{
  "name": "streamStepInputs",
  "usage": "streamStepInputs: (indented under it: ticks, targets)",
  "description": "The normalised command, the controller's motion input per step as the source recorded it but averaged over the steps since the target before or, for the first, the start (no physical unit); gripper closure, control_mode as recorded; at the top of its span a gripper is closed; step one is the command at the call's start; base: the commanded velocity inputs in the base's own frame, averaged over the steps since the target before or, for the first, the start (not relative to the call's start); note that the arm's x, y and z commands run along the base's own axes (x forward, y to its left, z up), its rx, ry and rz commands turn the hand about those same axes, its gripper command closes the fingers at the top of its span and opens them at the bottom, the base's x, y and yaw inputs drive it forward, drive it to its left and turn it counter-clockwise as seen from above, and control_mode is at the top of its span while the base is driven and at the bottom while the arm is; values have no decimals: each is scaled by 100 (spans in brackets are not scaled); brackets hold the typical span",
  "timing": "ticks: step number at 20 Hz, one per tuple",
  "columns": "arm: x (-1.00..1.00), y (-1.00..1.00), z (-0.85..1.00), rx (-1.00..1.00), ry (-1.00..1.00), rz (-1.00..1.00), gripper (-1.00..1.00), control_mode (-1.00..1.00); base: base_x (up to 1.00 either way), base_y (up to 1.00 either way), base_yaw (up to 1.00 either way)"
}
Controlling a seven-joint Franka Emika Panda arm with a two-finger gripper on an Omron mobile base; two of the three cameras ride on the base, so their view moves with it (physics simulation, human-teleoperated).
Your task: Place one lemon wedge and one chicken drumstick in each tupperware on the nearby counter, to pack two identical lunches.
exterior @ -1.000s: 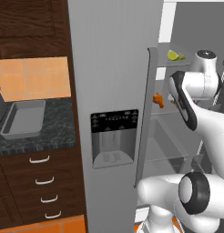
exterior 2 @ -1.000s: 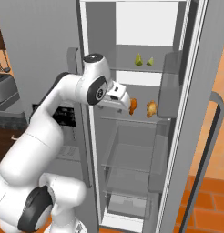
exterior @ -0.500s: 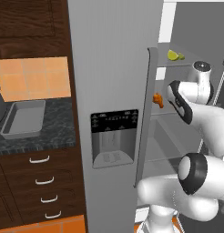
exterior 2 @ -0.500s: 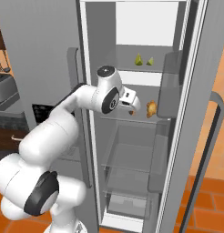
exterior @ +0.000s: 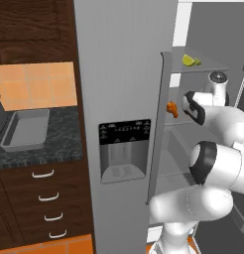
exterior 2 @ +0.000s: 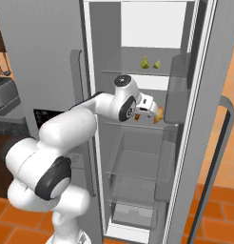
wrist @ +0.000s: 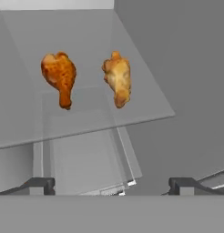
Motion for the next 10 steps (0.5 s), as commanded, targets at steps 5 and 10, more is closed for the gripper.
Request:
streamStepInputs:
  ticks: [5, 10]
  targets:
    - [63, -44, -20, 2, 0, 0, -100, -100, 0, 0, 0]
    - [74, -27, -28, 0, 0, 0, -100, -100, 0, 0, 0]
